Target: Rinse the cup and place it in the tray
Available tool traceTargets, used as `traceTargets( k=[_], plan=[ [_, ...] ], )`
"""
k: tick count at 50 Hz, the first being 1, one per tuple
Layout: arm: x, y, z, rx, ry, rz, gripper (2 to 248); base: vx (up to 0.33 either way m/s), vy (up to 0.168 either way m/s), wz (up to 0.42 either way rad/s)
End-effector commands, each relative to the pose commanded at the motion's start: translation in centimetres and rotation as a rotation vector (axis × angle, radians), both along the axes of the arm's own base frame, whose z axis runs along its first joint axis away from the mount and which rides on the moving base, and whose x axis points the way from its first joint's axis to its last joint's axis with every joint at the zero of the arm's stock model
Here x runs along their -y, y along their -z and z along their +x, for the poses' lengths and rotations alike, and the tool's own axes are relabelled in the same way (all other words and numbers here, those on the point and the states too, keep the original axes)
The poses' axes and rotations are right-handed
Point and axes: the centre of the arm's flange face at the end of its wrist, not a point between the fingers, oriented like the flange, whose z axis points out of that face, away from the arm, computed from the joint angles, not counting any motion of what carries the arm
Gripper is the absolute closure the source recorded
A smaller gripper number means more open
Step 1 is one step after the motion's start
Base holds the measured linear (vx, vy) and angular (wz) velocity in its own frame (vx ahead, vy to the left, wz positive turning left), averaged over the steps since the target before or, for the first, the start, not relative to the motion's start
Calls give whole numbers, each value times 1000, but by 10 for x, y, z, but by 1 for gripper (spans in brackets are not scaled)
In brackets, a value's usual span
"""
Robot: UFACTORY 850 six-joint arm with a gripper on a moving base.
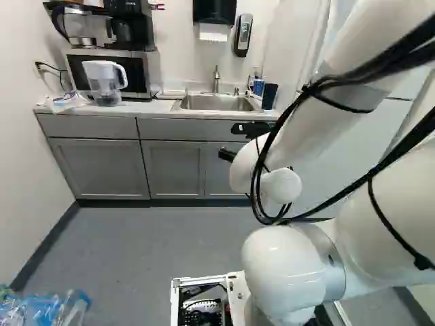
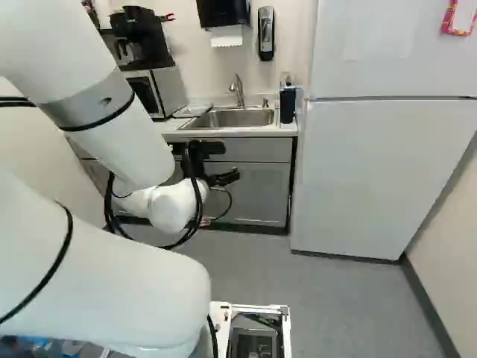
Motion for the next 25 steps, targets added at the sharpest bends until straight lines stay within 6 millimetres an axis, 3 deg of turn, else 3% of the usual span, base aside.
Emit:
traceTargets(
  k=[25],
  plan=[
    [0,-9,6,26,0,0,3,0,0,0]
  ],
)
